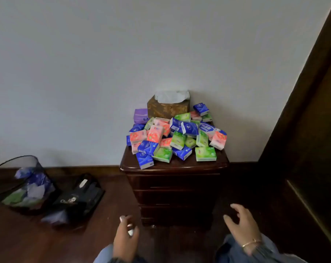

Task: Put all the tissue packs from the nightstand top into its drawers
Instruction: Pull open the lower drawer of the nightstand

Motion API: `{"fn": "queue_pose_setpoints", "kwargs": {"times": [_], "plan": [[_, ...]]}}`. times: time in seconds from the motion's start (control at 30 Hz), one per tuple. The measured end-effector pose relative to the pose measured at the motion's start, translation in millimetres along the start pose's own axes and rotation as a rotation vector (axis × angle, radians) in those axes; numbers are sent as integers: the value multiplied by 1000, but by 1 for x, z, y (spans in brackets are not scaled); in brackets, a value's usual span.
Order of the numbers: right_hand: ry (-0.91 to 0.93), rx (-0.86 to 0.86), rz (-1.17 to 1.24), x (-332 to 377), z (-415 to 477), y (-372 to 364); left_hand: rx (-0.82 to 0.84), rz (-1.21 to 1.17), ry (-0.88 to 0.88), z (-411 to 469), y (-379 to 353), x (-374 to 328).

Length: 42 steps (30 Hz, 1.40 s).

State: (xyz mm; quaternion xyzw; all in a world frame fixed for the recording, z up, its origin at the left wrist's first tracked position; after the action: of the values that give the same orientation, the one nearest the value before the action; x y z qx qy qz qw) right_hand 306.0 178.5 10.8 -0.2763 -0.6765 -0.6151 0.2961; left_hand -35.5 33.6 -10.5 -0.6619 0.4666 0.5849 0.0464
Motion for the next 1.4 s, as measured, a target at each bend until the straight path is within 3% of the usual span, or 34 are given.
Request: {"fn": "queue_pose_setpoints", "kwargs": {"times": [0.2, 0.4, 0.53, 0.63, 0.87, 1.0, 1.1, 1.17, 1.27, 1.33, 1.4], "plan": [[-168, 85, 35, -7, 84, -64, 58, 106, 80, 88, -40, 5], [-234, 97, 236, -45, 127, -108, 54, 8, 173, 152, -66, 23], [-265, 16, 504, -56, 141, -122, 128, -95, 209, 181, -82, 34], [-277, -28, 516, -62, 148, -121, 106, -87, 186, 185, -87, 39], [-252, 35, 273, -69, 149, -97, 142, -82, 194, 180, -70, 27], [-245, 348, -175, -66, 140, -72, 252, 107, 238, 171, -38, 38], [-273, 630, -421, -66, 117, -57, 464, 318, 235, 155, -13, 43], [-181, 638, -517, -56, 101, -55, 481, 528, 119, 143, -6, 38], [107, 472, -537, -24, 76, -77, 197, 735, -285, 122, -26, 12], [201, 504, -629, -8, 60, -103, 232, 813, -416, 94, -63, 2], [288, 508, -697, -2, 51, -119, 269, 939, -421, 71, -92, 5]]}}
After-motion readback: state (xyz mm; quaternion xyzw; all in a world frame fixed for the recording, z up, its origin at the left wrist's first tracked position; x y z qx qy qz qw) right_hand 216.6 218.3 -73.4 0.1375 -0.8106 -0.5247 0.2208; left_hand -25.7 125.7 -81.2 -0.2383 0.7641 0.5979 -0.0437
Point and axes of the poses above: each hand's wrist, its own z-axis towards the middle knuckle, its own y-axis out of the back of the hand, x = y × z, the point moved 5 cm from there along z, towards the middle knuckle, and after that the axes turned 7 degrees about y, right-handed, at the moved point
